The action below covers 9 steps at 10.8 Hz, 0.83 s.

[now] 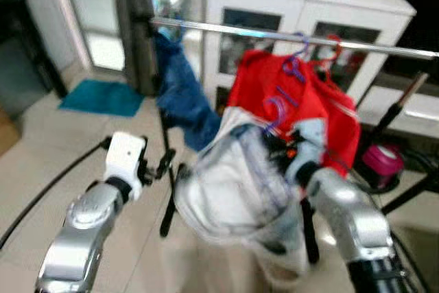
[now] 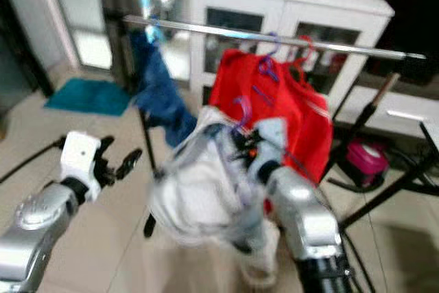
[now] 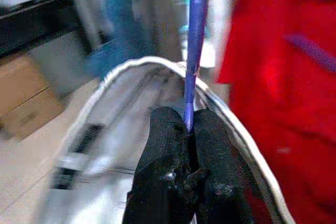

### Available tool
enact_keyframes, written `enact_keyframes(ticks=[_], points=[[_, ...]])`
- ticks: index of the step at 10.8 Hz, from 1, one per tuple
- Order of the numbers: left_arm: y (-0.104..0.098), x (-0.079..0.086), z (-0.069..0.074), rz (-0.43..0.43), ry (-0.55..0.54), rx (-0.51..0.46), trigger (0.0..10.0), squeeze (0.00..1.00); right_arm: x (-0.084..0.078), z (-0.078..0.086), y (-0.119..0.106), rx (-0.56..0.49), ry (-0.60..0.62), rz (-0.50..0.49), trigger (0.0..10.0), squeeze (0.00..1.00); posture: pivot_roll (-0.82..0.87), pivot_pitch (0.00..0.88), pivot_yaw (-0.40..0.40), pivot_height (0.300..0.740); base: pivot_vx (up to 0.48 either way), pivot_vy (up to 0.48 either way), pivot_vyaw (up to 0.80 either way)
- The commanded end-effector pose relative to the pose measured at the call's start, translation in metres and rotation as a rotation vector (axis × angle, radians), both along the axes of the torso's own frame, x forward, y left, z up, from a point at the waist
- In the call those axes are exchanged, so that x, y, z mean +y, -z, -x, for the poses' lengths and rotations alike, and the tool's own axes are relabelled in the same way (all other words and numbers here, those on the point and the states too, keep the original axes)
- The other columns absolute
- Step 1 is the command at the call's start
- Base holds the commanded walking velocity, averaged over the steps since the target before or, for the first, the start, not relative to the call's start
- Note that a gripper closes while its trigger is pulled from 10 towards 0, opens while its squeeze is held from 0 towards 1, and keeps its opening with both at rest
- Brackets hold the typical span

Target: Hang hanger

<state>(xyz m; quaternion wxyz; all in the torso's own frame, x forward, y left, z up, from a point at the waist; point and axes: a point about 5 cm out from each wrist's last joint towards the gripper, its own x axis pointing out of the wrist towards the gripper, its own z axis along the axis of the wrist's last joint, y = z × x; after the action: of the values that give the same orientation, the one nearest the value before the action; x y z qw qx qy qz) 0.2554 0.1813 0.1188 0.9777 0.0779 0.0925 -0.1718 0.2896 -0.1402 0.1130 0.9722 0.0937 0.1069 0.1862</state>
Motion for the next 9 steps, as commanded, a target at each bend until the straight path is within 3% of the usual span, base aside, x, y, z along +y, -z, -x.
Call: enact_keyframes(ticks=[1,4,6,7,9], points=[[0.002,-0.008,0.000,0.006,0.029,0.008,10.0,0.00,-0.015,-0.009,-0.019,-0.093,0.082,-0.021,10.0,0.00,0.01,0.000,-0.045,0.740,0.356,0.000,0.00],[0.003,-0.012,0.001,0.010,0.061,0.017,10.0,0.00,-0.028,-0.014,-0.026,-0.119,0.150,-0.024,10.0,0.00,0.01,0.000,-0.045,0.740,0.229,0.000,0.00],[0.003,-0.013,0.004,-0.049,0.142,0.020,10.0,0.00,-0.026,-0.015,-0.029,-0.138,0.125,-0.048,10.0,0.00,0.01,0.000,-0.050,0.740,0.000,0.000,0.00],[-0.003,-0.018,0.009,-0.079,0.259,0.004,10.0,0.00,-0.025,-0.018,-0.034,-0.159,0.153,-0.081,10.0,0.00,0.01,0.000,-0.052,0.740,0.000,0.000,0.00],[-0.006,-0.019,0.012,-0.087,0.327,-0.008,10.0,0.00,-0.026,-0.021,-0.035,-0.165,0.186,-0.091,10.0,0.00,0.01,0.000,-0.058,0.740,0.000,0.000,0.00]])
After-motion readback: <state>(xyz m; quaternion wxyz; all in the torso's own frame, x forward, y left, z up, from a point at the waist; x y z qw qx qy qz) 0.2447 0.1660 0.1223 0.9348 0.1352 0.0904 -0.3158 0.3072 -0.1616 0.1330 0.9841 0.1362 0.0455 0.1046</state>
